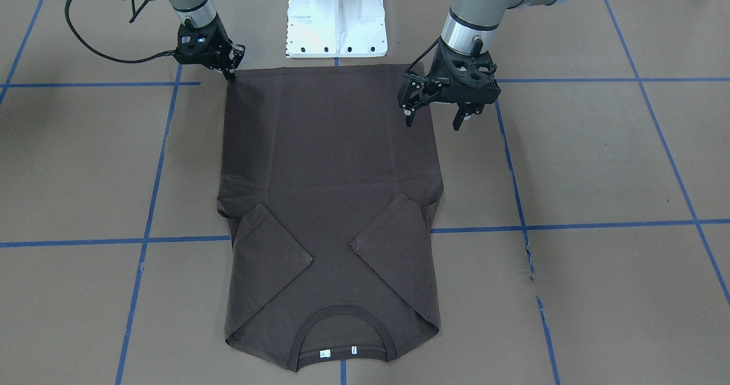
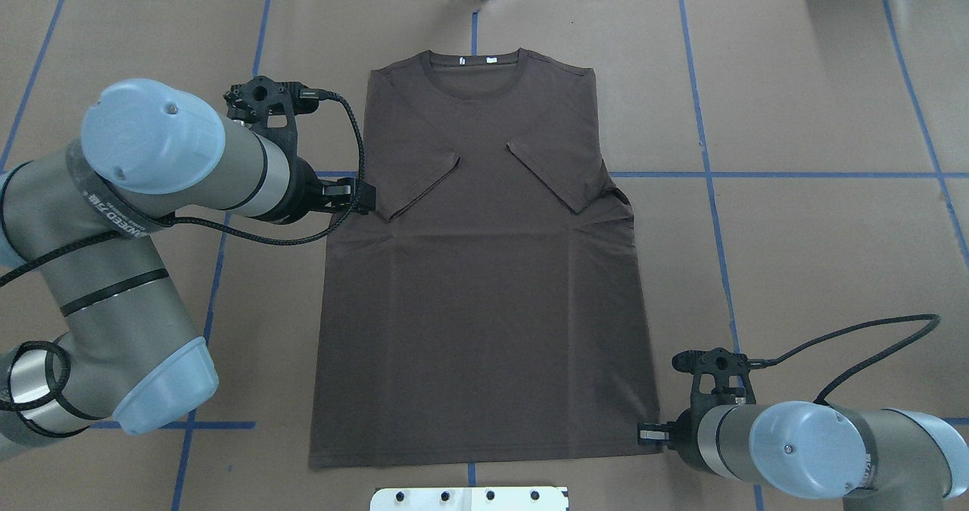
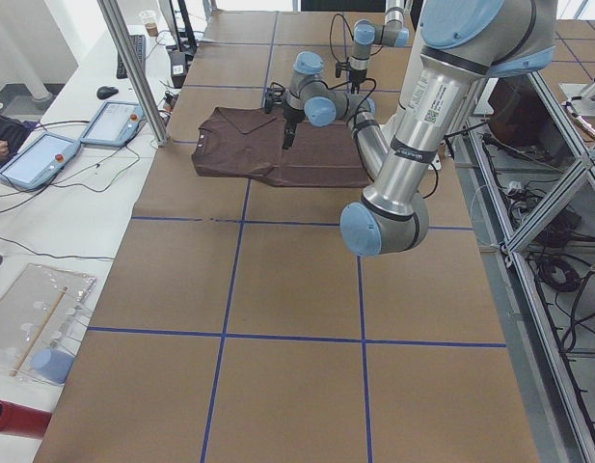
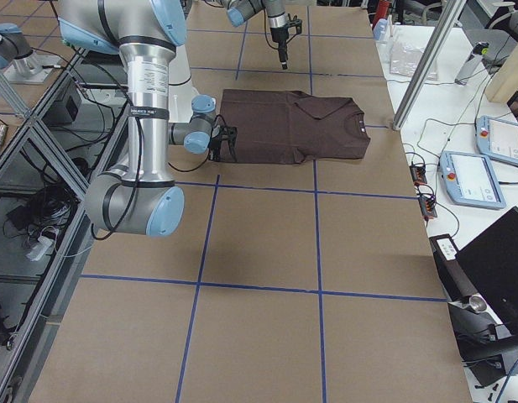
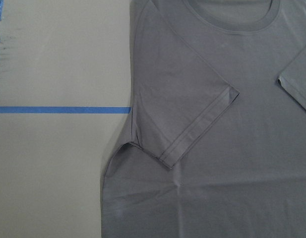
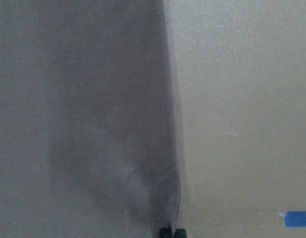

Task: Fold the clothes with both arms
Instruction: 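Move both grippers down to the shirt hem corners farthest from the collar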

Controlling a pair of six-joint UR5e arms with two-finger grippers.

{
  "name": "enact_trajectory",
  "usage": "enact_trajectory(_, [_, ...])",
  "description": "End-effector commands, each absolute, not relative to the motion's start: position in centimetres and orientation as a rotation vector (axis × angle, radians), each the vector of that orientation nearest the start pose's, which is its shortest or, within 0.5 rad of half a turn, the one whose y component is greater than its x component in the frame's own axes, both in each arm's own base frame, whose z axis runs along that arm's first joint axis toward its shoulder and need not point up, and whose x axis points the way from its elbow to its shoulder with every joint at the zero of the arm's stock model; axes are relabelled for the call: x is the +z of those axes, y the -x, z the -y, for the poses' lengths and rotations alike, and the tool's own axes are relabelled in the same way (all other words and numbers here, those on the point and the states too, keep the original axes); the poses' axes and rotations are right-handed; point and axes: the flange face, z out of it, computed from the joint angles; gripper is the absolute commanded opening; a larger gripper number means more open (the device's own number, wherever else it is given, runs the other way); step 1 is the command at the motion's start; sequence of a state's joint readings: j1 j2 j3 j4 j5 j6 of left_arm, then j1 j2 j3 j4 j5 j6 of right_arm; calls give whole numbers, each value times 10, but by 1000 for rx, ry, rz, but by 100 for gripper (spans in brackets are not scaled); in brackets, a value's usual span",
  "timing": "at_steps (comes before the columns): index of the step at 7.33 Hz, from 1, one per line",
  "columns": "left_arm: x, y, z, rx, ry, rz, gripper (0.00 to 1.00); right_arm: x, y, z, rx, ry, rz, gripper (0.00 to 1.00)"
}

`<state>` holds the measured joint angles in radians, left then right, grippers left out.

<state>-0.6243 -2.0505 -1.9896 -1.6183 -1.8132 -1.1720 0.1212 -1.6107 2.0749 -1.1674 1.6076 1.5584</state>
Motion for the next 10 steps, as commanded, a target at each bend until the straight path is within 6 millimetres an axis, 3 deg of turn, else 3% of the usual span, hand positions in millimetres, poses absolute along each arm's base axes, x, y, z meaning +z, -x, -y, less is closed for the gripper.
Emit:
enact_trajectory(1, [210, -405, 427, -93, -262, -927, 100, 399, 455, 186, 86, -24, 870, 0])
enact_trajectory(2, [212, -405, 425, -104, -253, -929, 100, 392, 453, 186, 83, -24, 884, 0])
enact_trajectory(3, [233, -401, 416, -183, -191, -921, 100, 378, 443, 188, 86, -24, 913, 0])
enact_trajectory(5, [251, -433, 327, -299, 4, -936, 100, 360, 426, 196, 66, -9, 954, 0])
enact_trajectory(6, [266, -465, 281, -351, 19, -897, 98, 354, 419, 199, 19, -20, 970, 0])
enact_trajectory(8, [289, -494, 218, -390, 92, -848, 96, 350, 414, 204, -84, -63, 978, 0])
enact_trajectory(9, [297, -502, 195, -395, 117, -827, 96, 346, 410, 210, -96, -60, 991, 0])
enact_trajectory(10, [300, -506, 186, -397, 112, -821, 95, 342, 408, 212, -94, -63, 998, 0])
